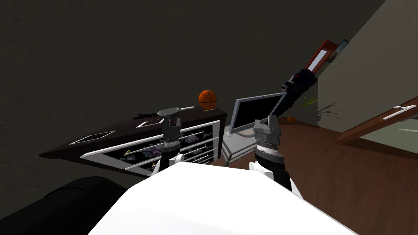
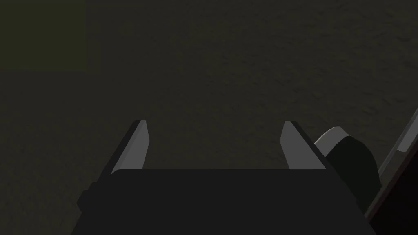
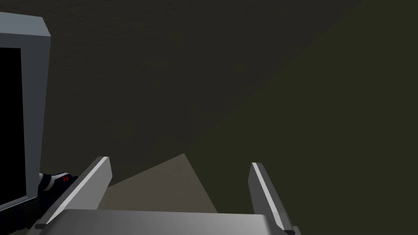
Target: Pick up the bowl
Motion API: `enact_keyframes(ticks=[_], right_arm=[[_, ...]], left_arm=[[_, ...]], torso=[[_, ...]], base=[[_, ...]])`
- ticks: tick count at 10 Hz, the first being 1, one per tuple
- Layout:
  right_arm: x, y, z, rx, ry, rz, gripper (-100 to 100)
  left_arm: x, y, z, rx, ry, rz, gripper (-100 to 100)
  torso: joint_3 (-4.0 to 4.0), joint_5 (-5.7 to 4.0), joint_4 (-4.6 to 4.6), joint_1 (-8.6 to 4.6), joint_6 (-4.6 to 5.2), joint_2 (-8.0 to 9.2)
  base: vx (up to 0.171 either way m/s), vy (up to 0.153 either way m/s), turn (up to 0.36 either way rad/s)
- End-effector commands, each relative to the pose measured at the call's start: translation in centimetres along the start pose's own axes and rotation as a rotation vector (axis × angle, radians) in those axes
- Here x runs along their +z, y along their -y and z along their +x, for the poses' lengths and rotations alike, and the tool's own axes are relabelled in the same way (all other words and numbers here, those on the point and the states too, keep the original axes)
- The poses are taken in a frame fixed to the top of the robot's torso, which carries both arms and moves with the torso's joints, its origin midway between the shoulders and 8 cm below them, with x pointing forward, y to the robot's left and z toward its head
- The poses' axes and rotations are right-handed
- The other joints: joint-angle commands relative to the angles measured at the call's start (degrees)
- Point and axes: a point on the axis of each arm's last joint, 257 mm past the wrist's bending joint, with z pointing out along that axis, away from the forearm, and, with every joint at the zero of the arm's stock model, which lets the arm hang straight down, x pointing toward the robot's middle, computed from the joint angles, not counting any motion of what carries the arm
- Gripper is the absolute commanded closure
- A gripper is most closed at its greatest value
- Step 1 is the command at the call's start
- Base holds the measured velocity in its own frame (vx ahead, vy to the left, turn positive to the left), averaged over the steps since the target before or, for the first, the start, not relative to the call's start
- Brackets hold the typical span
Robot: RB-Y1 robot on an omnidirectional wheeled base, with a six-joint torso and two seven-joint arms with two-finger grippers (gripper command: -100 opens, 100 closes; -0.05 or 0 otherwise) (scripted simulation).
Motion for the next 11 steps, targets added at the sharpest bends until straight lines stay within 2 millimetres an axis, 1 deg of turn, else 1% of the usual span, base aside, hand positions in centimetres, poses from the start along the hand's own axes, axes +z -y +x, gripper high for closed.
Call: enact_keyframes(ticks=[1, 2, 3, 5, 6, 7, 8, 9, 10, 11], right_arm=[[0.0, 0.0, 0.0, 0.000, 0.000, 0.000, 0], [0.0, 0.0, 0.0, 0.000, 0.000, 0.000, 0], [0.0, 0.0, 0.0, 0.000, 0.000, 0.000, 0], [0.0, 0.0, 0.0, 0.000, 0.000, 0.000, 0], [0.0, 0.0, 0.0, 0.000, 0.000, 0.000, 0], [0.0, 0.0, 0.0, 0.000, 0.000, 0.000, 0], [0.0, 0.0, 0.0, 0.000, 0.000, 0.000, 0], [0.0, 0.0, 0.0, 0.000, 0.000, 0.000, 0], [0.0, 0.0, 0.0, 0.000, 0.000, 0.000, 0], [0.0, 0.0, 0.0, 0.000, 0.000, 0.000, 0]], left_arm=[[0.9, -0.4, 1.1, -0.025, -0.043, -0.004, -100], [1.4, -0.7, 1.8, -0.043, -0.064, -0.007, -100], [1.4, -0.8, 1.8, -0.043, -0.063, -0.009, -100], [2.9, -1.7, 3.3, -0.089, -0.105, -0.021, -100], [2.9, -1.9, 3.3, -0.089, -0.104, -0.028, -100], [3.8, -2.5, 4.2, -0.116, -0.126, -0.037, -100], [3.8, -2.6, 4.2, -0.116, -0.126, -0.044, -100], [4.7, -3.3, 5.2, -0.144, -0.149, -0.056, -100], [4.8, -3.5, 5.3, -0.144, -0.148, -0.064, -100], [5.4, -4.4, 6.3, -0.171, -0.171, -0.085, -100]], torso=[[0.00, 0.00, 0.00, 0.00, 0.00, 0.00], [0.06, -0.01, 0.02, -0.07, 0.00, 0.11], [0.13, -0.03, 0.05, -0.13, 0.00, 0.23], [0.15, -0.02, 0.06, -0.07, 0.00, 0.26], [0.16, -0.02, 0.06, -0.11, 0.00, 0.27], [0.12, -0.02, 0.05, -0.09, 0.00, 0.20], [0.10, -0.01, 0.04, -0.05, 0.00, 0.16], [0.07, -0.01, 0.03, -0.04, 0.00, 0.11], [0.07, -0.01, 0.03, -0.05, 0.00, 0.12], [0.07, -0.01, 0.03, -0.06, 0.00, 0.11]], base=[[-0.043, -0.027, 0.038], [-0.081, -0.041, 0.054], [-0.071, -0.030, 0.015], [-0.074, -0.024, 0.041], [-0.050, -0.023, 0.019], [-0.043, -0.009, 0.040], [-0.029, -0.010, 0.022], [-0.037, -0.010, 0.044], [-0.035, -0.013, 0.019], [-0.044, -0.012, 0.045]])
